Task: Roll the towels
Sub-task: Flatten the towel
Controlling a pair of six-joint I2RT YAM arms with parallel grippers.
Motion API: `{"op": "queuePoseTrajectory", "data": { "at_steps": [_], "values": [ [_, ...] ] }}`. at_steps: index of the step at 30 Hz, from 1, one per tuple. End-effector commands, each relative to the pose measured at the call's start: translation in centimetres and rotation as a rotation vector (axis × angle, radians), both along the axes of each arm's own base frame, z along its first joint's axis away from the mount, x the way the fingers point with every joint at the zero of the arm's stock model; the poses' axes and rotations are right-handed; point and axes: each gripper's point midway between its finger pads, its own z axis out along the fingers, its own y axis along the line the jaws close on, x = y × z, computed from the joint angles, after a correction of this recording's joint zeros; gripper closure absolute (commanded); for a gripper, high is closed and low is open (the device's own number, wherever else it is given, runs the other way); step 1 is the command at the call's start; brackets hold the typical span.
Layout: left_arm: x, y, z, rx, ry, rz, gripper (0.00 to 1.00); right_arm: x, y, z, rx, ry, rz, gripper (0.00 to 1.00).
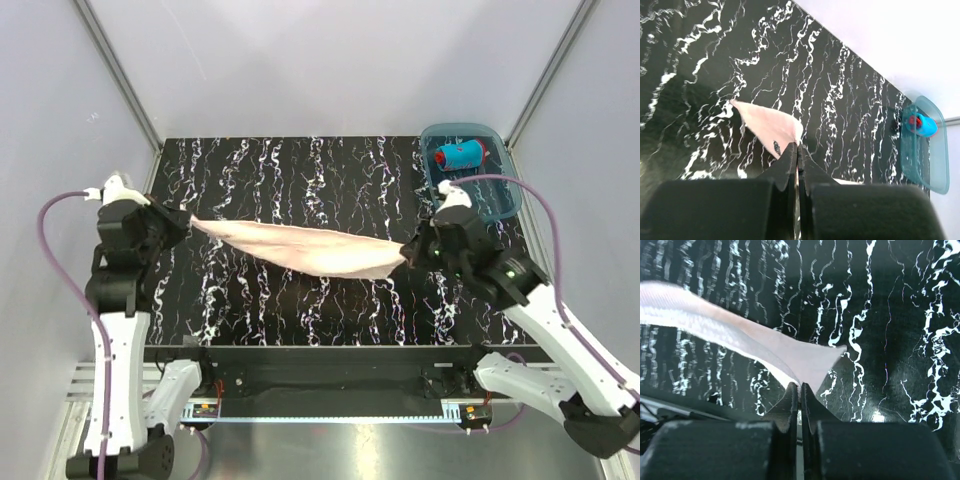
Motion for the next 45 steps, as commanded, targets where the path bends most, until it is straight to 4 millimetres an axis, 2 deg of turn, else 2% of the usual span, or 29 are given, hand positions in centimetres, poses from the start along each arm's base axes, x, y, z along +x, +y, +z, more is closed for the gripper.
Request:
{"op": "queuePoseTrajectory", "data": {
  "at_steps": [1, 3, 4, 7, 9, 13, 15, 18, 20, 21, 22, 23, 24, 25, 26, 27, 28, 29, 30, 31, 32, 34, 35, 36, 37, 38, 42, 43, 45],
  "values": [
    [-4.2, 0.4, 0.5, 0.065, 0.08, -0.003, 1.0, -1.6, -1.5, 2.7, 0.028, -0.057, -0.001, 1.0],
    [-5.7, 0.1, 1.3, 0.065, 0.081, -0.014, 1.0, -2.3, -2.0, 3.3, 0.046, -0.06, -0.006, 1.0],
    [-6.4, -0.1, 2.5, 0.065, 0.055, -0.025, 1.0, -2.9, -2.4, 3.8, 0.054, -0.066, -0.006, 1.0],
    [-8.1, -0.3, 2.9, 0.067, 0.056, -0.033, 1.0, -3.8, -3.2, 4.1, 0.064, -0.071, -0.012, 1.0],
    [-8.4, -0.4, 2.2, 0.066, 0.068, -0.036, 1.0, -3.8, -3.6, 4.1, 0.052, -0.069, -0.037, 1.0],
    [-7.1, -0.7, -1.3, 0.042, 0.136, -0.051, 1.0, -2.2, -3.7, 2.7, -0.044, -0.015, -0.078, 1.0],
    [-5.7, -0.6, -2.3, 0.038, 0.147, -0.048, 1.0, -0.8, -3.6, 2.7, -0.081, -0.022, -0.109, 1.0],
    [-3.2, -0.4, -4.7, 0.027, 0.188, -0.047, 1.0, 2.0, -2.7, 1.2, -0.147, 0.012, -0.13, 1.0],
    [-1.4, -0.4, -6.2, 0.019, 0.202, -0.047, 1.0, 4.4, -1.4, -0.7, -0.152, 0.05, -0.124, 1.0],
    [-0.2, -0.3, -7.5, 0.014, 0.239, -0.047, 1.0, 5.7, -1.8, -1.6, -0.15, 0.071, -0.149, 1.0],
    [0.4, -0.2, -8.9, 0.009, 0.267, -0.043, 1.0, 7.6, -0.9, -3.4, -0.14, 0.093, -0.15, 1.0],
    [1.7, -0.1, -9.1, 0.012, 0.25, -0.04, 1.0, 8.5, -0.3, -4.3, -0.118, 0.118, -0.135, 1.0],
    [2.8, 0.0, -10.8, 0.006, 0.29, -0.038, 1.0, 10.4, -0.2, -4.8, -0.094, 0.107, -0.156, 1.0],
    [3.5, 0.1, -11.8, 0.002, 0.306, -0.034, 1.0, 11.8, 0.1, -6.8, -0.114, 0.15, -0.161, 1.0],
    [4.9, 0.3, -11.9, 0.005, 0.288, -0.031, 1.0, 12.9, 0.2, -7.7, -0.114, 0.162, -0.162, 1.0],
    [6.1, 0.4, -14.0, 0.0, 0.344, -0.029, 1.0, 14.5, 0.1, -8.0, -0.104, 0.151, -0.182, 1.0],
    [7.1, 0.7, -14.4, 0.004, 0.354, -0.019, 1.0, 16.2, 0.3, -9.5, -0.12, 0.177, -0.188, 1.0],
    [8.6, 0.8, -16.6, 0.005, 0.407, -0.022, 1.0, 17.3, 0.4, -10.1, -0.129, 0.181, -0.184, 1.0],
    [9.5, 1.0, -17.6, 0.004, 0.432, -0.017, 1.0, 18.4, 0.4, -10.7, -0.134, 0.187, -0.189, 1.0],
    [11.0, 0.9, -17.3, -0.014, 0.43, -0.026, 1.0, 20.5, 0.4, -12.0, -0.145, 0.204, -0.197, 1.0],
    [11.8, 0.9, -19.8, -0.049, 0.497, -0.034, 1.0, 21.5, 0.5, -12.6, -0.154, 0.21, -0.188, 1.0],
    [13.9, 0.9, -20.3, -0.081, 0.505, -0.016, 1.0, 24.0, 0.8, -14.3, -0.174, 0.234, -0.183, 1.0],
    [14.7, 0.9, -22.2, -0.093, 0.543, -0.01, 1.0, 24.7, 0.6, -15.0, -0.182, 0.245, -0.182, 1.0],
    [15.3, 1.0, -22.8, -0.094, 0.557, -0.001, 1.0, 25.6, 0.5, -15.5, -0.185, 0.248, -0.183, 1.0],
    [16.8, 1.3, -22.3, -0.09, 0.54, 0.011, 1.0, 26.7, 0.6, -16.2, -0.187, 0.256, -0.183, 1.0],
    [17.3, 1.3, -23.9, -0.099, 0.577, 0.008, 1.0, 27.3, 0.3, -16.5, -0.183, 0.259, -0.181, 1.0],
    [19.8, 1.7, -23.6, -0.092, 0.56, 0.019, 1.0, 29.6, -1.0, -16.9, -0.192, 0.254, -0.204, 1.0],
    [20.9, 2.0, -22.8, -0.079, 0.534, 0.022, 1.0, 30.2, -1.3, -16.8, -0.19, 0.251, -0.207, 1.0],
    [21.4, 2.1, -23.5, -0.072, 0.564, 0.023, 1.0, 30.9, -2.2, -16.5, -0.185, 0.246, -0.217, 1.0]
  ]
}}
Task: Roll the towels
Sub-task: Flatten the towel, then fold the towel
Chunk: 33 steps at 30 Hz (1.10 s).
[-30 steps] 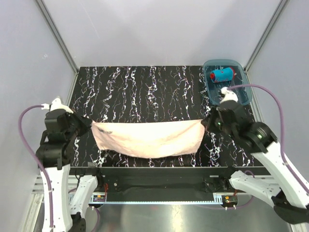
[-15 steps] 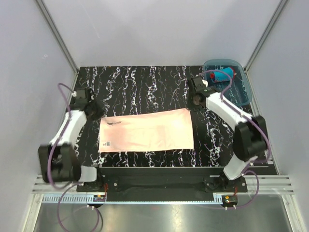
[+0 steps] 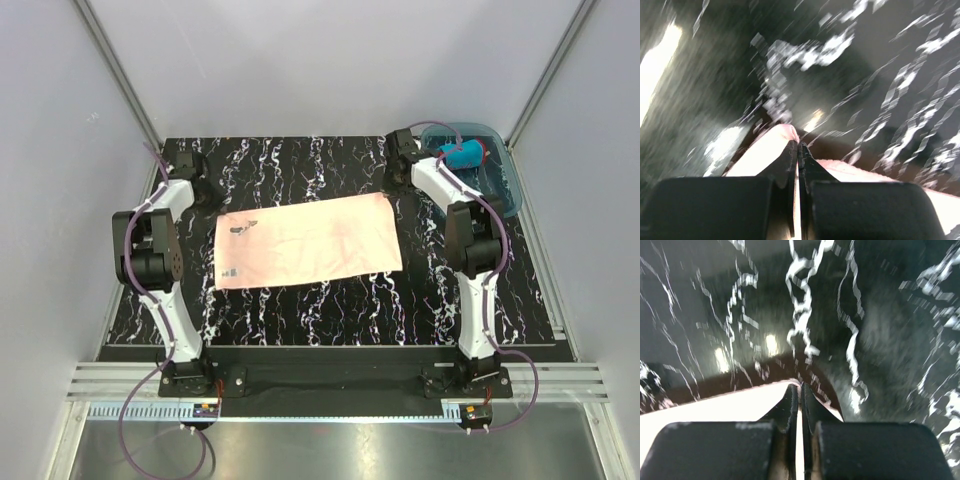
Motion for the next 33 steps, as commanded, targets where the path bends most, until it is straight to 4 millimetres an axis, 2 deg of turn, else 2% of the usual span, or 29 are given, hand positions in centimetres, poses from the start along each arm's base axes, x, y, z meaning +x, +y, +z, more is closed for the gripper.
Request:
{"op": "queuePoseTrajectory", "data": {
  "at_steps": [1, 2, 3, 6, 8, 9, 10, 12, 13, 14, 15, 16, 17, 18, 19, 20, 21, 23, 24, 26, 27, 28, 30, 31, 33],
  "values": [
    [4.1, 1.1, 3.2, 0.039, -0.097, 0.007, 1.0, 2.7, -1.4, 3.1, 0.007, -0.083, -0.001, 1.0],
    [4.3, 1.1, 2.6, 0.038, -0.081, 0.003, 1.0, 2.9, -1.3, 3.2, 0.021, -0.085, 0.007, 1.0],
    [4.8, 1.2, 3.2, 0.043, -0.094, 0.0, 1.0, 3.0, -1.4, 3.4, 0.023, -0.088, 0.007, 1.0],
    [4.8, 1.2, 3.5, 0.05, -0.097, -0.009, 1.0, 3.1, -1.0, 4.3, 0.045, -0.104, 0.02, 1.0],
    [4.5, 1.1, 4.5, 0.057, -0.11, -0.012, 1.0, 2.6, -0.6, 4.3, 0.07, -0.097, 0.029, 1.0],
    [4.4, 1.0, 4.8, 0.061, -0.115, -0.016, 1.0, 2.5, -0.6, 5.0, 0.078, -0.111, 0.028, 1.0],
    [3.9, 0.9, 4.8, 0.078, -0.108, -0.02, 1.0, 1.9, -0.7, 4.4, 0.083, -0.095, 0.028, 1.0],
    [3.4, 0.8, 5.9, 0.093, -0.127, -0.024, 1.0, 1.4, -0.6, 4.4, 0.089, -0.091, 0.032, 1.0],
    [2.7, 0.7, 5.6, 0.096, -0.114, -0.027, 1.0, 0.7, -0.7, 4.5, 0.09, -0.085, 0.032, 1.0],
    [2.4, 0.6, 6.5, 0.098, -0.131, -0.028, 1.0, 0.3, -0.8, 4.6, 0.089, -0.085, 0.033, 1.0],
    [1.4, 0.4, 5.9, 0.096, -0.113, -0.031, 1.0, 0.1, -0.9, 5.5, 0.095, -0.105, 0.033, 1.0],
    [1.1, 0.2, 7.1, 0.099, -0.145, -0.036, 1.0, -0.8, -1.0, 4.8, 0.087, -0.087, 0.033, 1.0],
    [0.7, 0.3, 7.3, 0.107, -0.152, -0.03, 1.0, -1.1, -1.3, 4.8, 0.083, -0.086, 0.031, 1.0],
    [-0.2, 0.4, 6.7, 0.123, -0.134, -0.024, 1.0, -1.3, -1.4, 5.6, 0.084, -0.106, 0.032, 1.0],
    [-0.7, 0.2, 6.8, 0.124, -0.137, -0.029, 1.0, -2.1, -1.7, 4.9, 0.071, -0.084, 0.028, 1.0],
    [-1.1, 0.2, 7.6, 0.13, -0.155, -0.026, 1.0, -2.5, -1.9, 5.0, 0.065, -0.084, 0.029, 1.0],
    [-2.1, 0.1, 7.0, 0.132, -0.135, -0.027, 1.0, -2.7, -2.1, 5.6, 0.067, -0.099, 0.027, 1.0],
    [-3.0, -0.1, 7.8, 0.136, -0.159, -0.029, 1.0, -3.8, -2.3, 5.0, 0.063, -0.08, 0.027, 1.0],
    [-4.0, -0.2, 6.9, 0.135, -0.138, -0.032, 1.0, -4.2, -2.3, 5.7, 0.067, -0.093, 0.028, 1.0],
    [-5.0, -0.2, 7.4, 0.138, -0.151, -0.031, 1.0, -5.2, -2.5, 5.0, 0.067, -0.074, 0.025, 1.0],
    [-5.9, -0.2, 6.7, 0.138, -0.135, -0.031, 1.0, -5.5, -2.6, 5.5, 0.073, -0.084, 0.024, 1.0],
    [-6.3, -0.2, 7.1, 0.144, -0.149, -0.031, 1.0, -6.1, -2.7, 4.9, 0.074, -0.068, 0.021, 1.0],
    [-7.4, -0.3, 6.3, 0.147, -0.131, -0.034, 1.0, -6.7, -2.7, 5.2, 0.083, -0.077, 0.023, 1.0],
    [-7.7, -0.3, 6.5, 0.149, -0.142, -0.034, 1.0, -7.4, -2.8, 4.5, 0.084, -0.058, 0.023, 1.0],
    [-8.6, -0.2, 5.7, 0.154, -0.124, -0.034, 1.0, -7.9, -2.8, 4.6, 0.092, -0.066, 0.022, 1.0]
  ]
}}
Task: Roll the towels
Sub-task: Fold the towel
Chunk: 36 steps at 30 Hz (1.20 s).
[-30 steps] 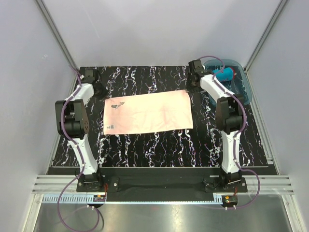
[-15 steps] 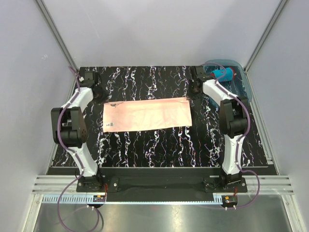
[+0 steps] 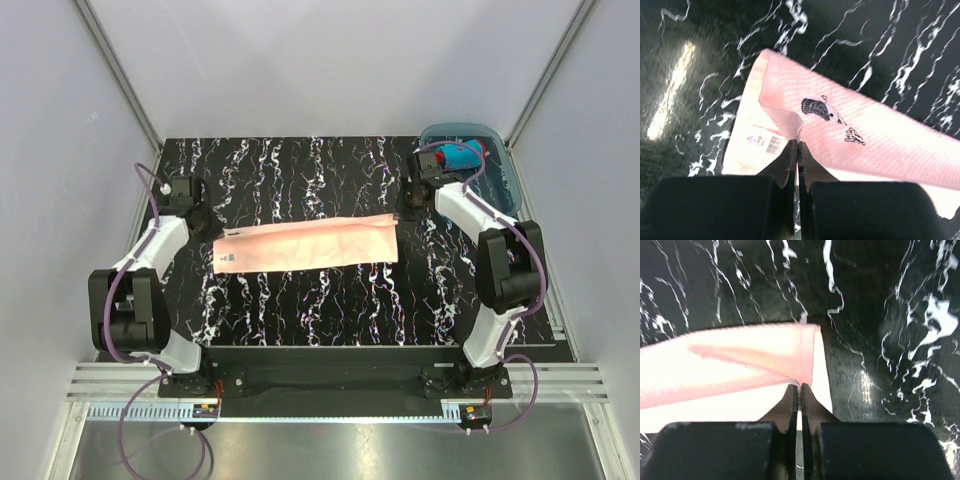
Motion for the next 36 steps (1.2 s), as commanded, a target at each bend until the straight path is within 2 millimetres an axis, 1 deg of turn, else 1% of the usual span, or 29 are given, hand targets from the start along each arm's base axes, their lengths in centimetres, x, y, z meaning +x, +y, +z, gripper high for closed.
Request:
{"op": "queuePoseTrajectory", "data": {
  "at_steps": [1, 3, 7, 9, 12, 17, 21, 23, 24, 25, 26, 27, 28, 29, 30, 31, 32, 33, 34, 35, 36],
  "values": [
    [-0.3, 1.5, 0.8, 0.074, -0.059, 0.024, 1.0, -0.6, -0.8, 1.0, 0.002, -0.045, -0.02, 1.0],
    [-1.0, 1.6, 0.2, 0.079, -0.045, 0.023, 1.0, -1.3, -0.9, 0.5, 0.004, -0.036, -0.017, 1.0],
    [-1.7, 1.6, -0.1, 0.085, -0.042, 0.024, 1.0, -2.2, -1.1, -0.2, 0.006, -0.025, -0.025, 1.0],
    [-2.1, 1.6, -0.5, 0.086, -0.03, 0.024, 1.0, -2.8, -0.7, -0.6, 0.024, -0.013, -0.011, 1.0],
    [-2.8, 1.7, -1.0, 0.089, -0.02, 0.029, 1.0, -3.3, -0.7, -1.1, 0.03, -0.003, -0.013, 1.0],
    [-3.4, 1.8, -1.2, 0.097, -0.026, 0.034, 1.0, -4.1, -0.9, -1.7, 0.033, 0.007, -0.013, 1.0],
    [-4.3, 2.1, -2.5, 0.106, 0.015, 0.051, 1.0, -4.7, -0.7, -2.3, 0.044, 0.02, -0.01, 1.0],
    [-4.6, 2.2, -2.7, 0.106, 0.017, 0.064, 0.98, -5.0, -0.7, -2.6, 0.046, 0.024, -0.015, 0.99],
    [-5.0, 2.3, -3.2, 0.11, 0.029, 0.069, 0.96, -5.3, -0.8, -2.9, 0.046, 0.032, -0.013, 0.98],
    [-5.1, 2.4, -3.0, 0.111, 0.021, 0.076, 0.95, -5.4, -0.8, -3.0, 0.048, 0.034, -0.014, 0.97],
    [-5.6, 2.3, -3.5, 0.109, 0.034, 0.079, 0.94, -5.5, -0.8, -3.0, 0.051, 0.032, -0.015, 0.89],
    [-5.8, 2.3, -3.4, 0.109, 0.031, 0.083, 0.89, -6.1, -0.7, -3.4, 0.053, 0.045, -0.012, 0.88],
    [-6.1, 2.4, -3.5, 0.107, 0.034, 0.089, 0.82, -6.3, -0.8, -3.6, 0.052, 0.049, -0.014, 0.86],
    [-6.5, 2.3, -3.9, 0.103, 0.042, 0.091, 0.73, -6.4, -0.8, -3.4, 0.056, 0.043, -0.015, 0.82],
    [-6.6, 2.1, -3.9, 0.091, 0.038, 0.087, 0.67, -6.9, -0.8, -3.8, 0.056, 0.052, -0.015, 0.7],
    [-6.8, 2.0, -3.9, 0.085, 0.039, 0.087, 0.55, -7.1, -0.8, -3.7, 0.059, 0.05, -0.017, 0.63],
    [-7.1, 1.9, -4.3, 0.078, 0.046, 0.09, 0.49, -7.2, -0.7, -3.3, 0.068, 0.043, -0.016, 0.58],
    [-7.2, 1.9, -4.1, 0.077, 0.037, 0.093, 0.43, -7.6, -0.6, -3.3, 0.078, 0.048, -0.012, 0.48],
    [-7.3, 2.0, -4.0, 0.082, 0.036, 0.1, 0.39, -7.7, -0.4, -3.1, 0.086, 0.046, -0.011, 0.41],
    [-7.1, 2.2, -3.7, 0.087, 0.027, 0.105, 0.34, -7.9, -0.3, -2.3, 0.094, 0.032, -0.005, 0.27],
    [-7.1, 2.2, -3.3, 0.092, 0.02, 0.105, 0.32, -8.2, -0.2, -1.9, 0.101, 0.028, 0.0, 0.19]
  ]
}}
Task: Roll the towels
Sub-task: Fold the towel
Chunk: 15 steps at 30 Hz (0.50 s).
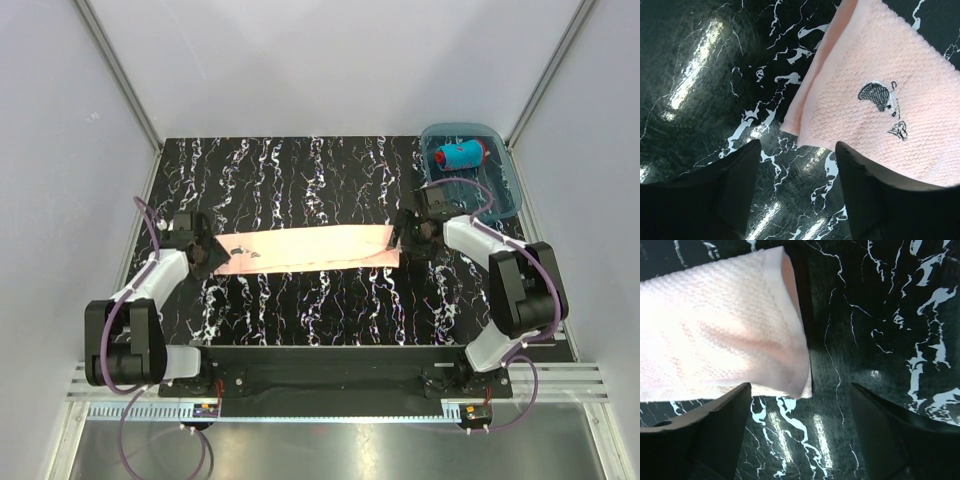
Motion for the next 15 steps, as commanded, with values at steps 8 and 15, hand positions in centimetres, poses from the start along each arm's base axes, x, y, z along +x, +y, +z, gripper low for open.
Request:
{"op": "queuePoseTrajectory", "data": {
  "at_steps": [8, 15],
  "values": [
    [1.8, 1.6, 3.0, 0.036, -0.118, 0.063, 0.29, 0.5, 0.7, 8.5, 0.054, -0.205, 0.022, 0.05],
    [1.7, 0.8, 0.5, -0.042, -0.092, 0.052, 0.34, 4.0, 1.5, 8.0, 0.031, -0.187, 0.045, 0.05]
  ]
}}
